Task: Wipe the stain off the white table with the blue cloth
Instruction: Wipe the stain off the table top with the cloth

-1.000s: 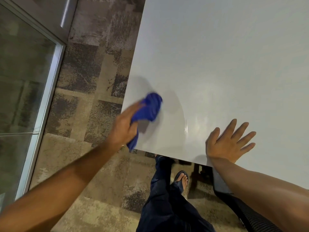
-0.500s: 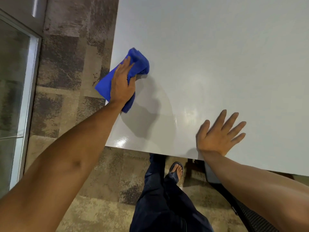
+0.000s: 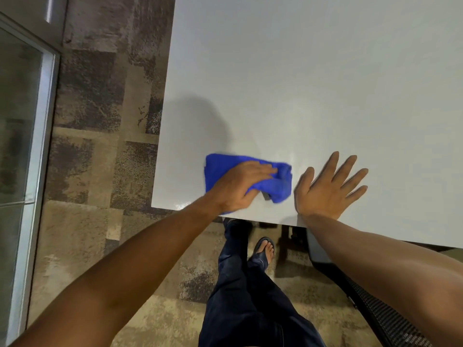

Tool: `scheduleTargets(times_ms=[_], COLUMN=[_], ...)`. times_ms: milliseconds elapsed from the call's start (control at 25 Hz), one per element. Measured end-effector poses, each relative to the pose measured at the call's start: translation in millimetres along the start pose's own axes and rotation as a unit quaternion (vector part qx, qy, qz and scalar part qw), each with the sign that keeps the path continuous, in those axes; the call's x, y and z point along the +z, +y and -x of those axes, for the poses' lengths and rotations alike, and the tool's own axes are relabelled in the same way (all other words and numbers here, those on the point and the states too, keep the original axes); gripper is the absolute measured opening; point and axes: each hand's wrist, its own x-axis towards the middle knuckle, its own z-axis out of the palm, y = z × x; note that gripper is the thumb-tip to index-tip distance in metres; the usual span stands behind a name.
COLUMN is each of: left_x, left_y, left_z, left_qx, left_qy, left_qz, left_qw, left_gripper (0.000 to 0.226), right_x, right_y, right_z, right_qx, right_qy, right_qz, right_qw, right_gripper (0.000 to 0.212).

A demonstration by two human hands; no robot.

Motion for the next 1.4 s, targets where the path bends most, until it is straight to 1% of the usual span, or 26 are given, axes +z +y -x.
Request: scheduleTargets(times_ms=[120, 240, 280, 320, 360, 400, 440, 480, 520, 560, 600, 640, 720, 840, 920, 960, 1000, 1080, 1120, 1200, 1320, 1400], left_x=[14.3, 12.5, 8.4, 0.9, -8.8, -23.3, -40.6, -62.2, -86.8, -112.9, -140.2, -163.7, -192.5, -192.0, -177.8, -171.5, -165.2, -155.9, -152.2, -137.6, -104.7, -86.5], left_y=[9.4, 27.0, 30.6, 36.4, 41.1, 44.6, 47.9, 48.5, 41.9, 32.0, 14.4, -4.7, -42.8, -84.7, -97.4, -97.2, -102.5, -104.5, -103.5, -92.0, -68.4, -56.0], left_z=[32.1, 43.8, 46.1, 47.0, 47.6, 47.7, 46.0, 42.2, 35.7, 27.0, 19.2, 9.4, -9.3, -38.1, -55.9, -60.5, -61.1, -58.6, -58.9, -63.5, -63.2, -54.4], left_qx=[-0.002, -0.001, -0.020, -0.060, -0.111, -0.171, -0.223, -0.271, -0.305, -0.326, -0.340, -0.348, -0.360, -0.390, -0.398, -0.399, -0.397, -0.384, -0.379, -0.363, -0.299, -0.264], left_qy=[-0.046, -0.095, -0.127, -0.160, -0.170, -0.138, -0.066, 0.029, 0.126, 0.208, 0.264, 0.296, 0.335, 0.372, 0.389, 0.382, 0.367, 0.319, 0.294, 0.250, 0.192, 0.158], left_qz=[0.026, 0.042, 0.061, 0.086, 0.114, 0.143, 0.179, 0.206, 0.215, 0.197, 0.172, 0.156, 0.120, 0.114, 0.108, 0.077, 0.051, -0.010, -0.027, -0.029, -0.002, 0.006], left_qw=[0.999, 0.995, 0.990, 0.982, 0.972, 0.965, 0.956, 0.940, 0.919, 0.901, 0.886, 0.876, 0.862, 0.834, 0.824, 0.830, 0.840, 0.866, 0.877, 0.897, 0.935, 0.951], left_gripper=[0.043, 0.036, 0.034, 0.033, 0.032, 0.030, 0.028, 0.029, 0.031, 0.031, 0.027, 0.023, 0.019, 0.022, 0.018, 0.019, 0.024, 0.041, 0.045, 0.048, 0.050, 0.052], right_x=[0.7, 0.9, 1.0, 1.0, 0.7, 0.5, 0.5, 0.2, -0.1, -0.4, -0.1, 0.2, 0.6, 1.1, 1.3, 1.9, 2.4, 2.6, 2.6, 2.1, 0.6, 0.2], right_y=[-0.5, 0.0, -0.1, -0.1, -0.2, -0.4, -0.3, -0.2, 0.0, 0.2, 0.4, 0.5, 1.2, 1.5, 2.1, 2.0, 1.6, 1.2, 0.8, -0.1, -1.3, -1.4], right_z=[-1.0, -1.7, -1.5, -1.1, -0.8, -0.6, -0.7, -0.5, -0.3, -0.1, 0.1, 0.0, 0.1, -1.0, -0.8, -0.8, -1.3, -1.4, -1.3, -1.1, -0.6, -0.7], right_qx=[0.001, 0.006, 0.006, 0.005, 0.004, 0.003, 0.004, 0.007, 0.008, 0.006, 0.005, 0.005, 0.008, 0.008, 0.009, 0.008, 0.010, 0.009, 0.008, 0.011, 0.009, 0.012], right_qy=[-0.001, -0.004, -0.003, -0.002, -0.002, -0.002, -0.003, -0.006, -0.010, -0.013, -0.014, -0.013, -0.012, -0.007, -0.005, -0.005, -0.005, -0.007, -0.007, -0.003, -0.005, -0.003], right_qz=[-0.005, -0.014, -0.015, -0.014, -0.012, -0.008, -0.006, -0.005, -0.005, -0.005, -0.004, -0.003, -0.003, -0.004, -0.002, 0.003, 0.005, 0.004, 0.003, 0.002, 0.008, 0.008], right_qw=[1.000, 1.000, 1.000, 1.000, 1.000, 1.000, 1.000, 1.000, 1.000, 1.000, 1.000, 1.000, 1.000, 1.000, 1.000, 1.000, 1.000, 1.000, 1.000, 1.000, 1.000, 1.000], right_gripper=[0.072, 0.072, 0.072, 0.072, 0.072, 0.072, 0.072, 0.072, 0.072, 0.072, 0.072, 0.072, 0.072, 0.072, 0.073, 0.073, 0.073, 0.073, 0.073, 0.072, 0.072, 0.072])
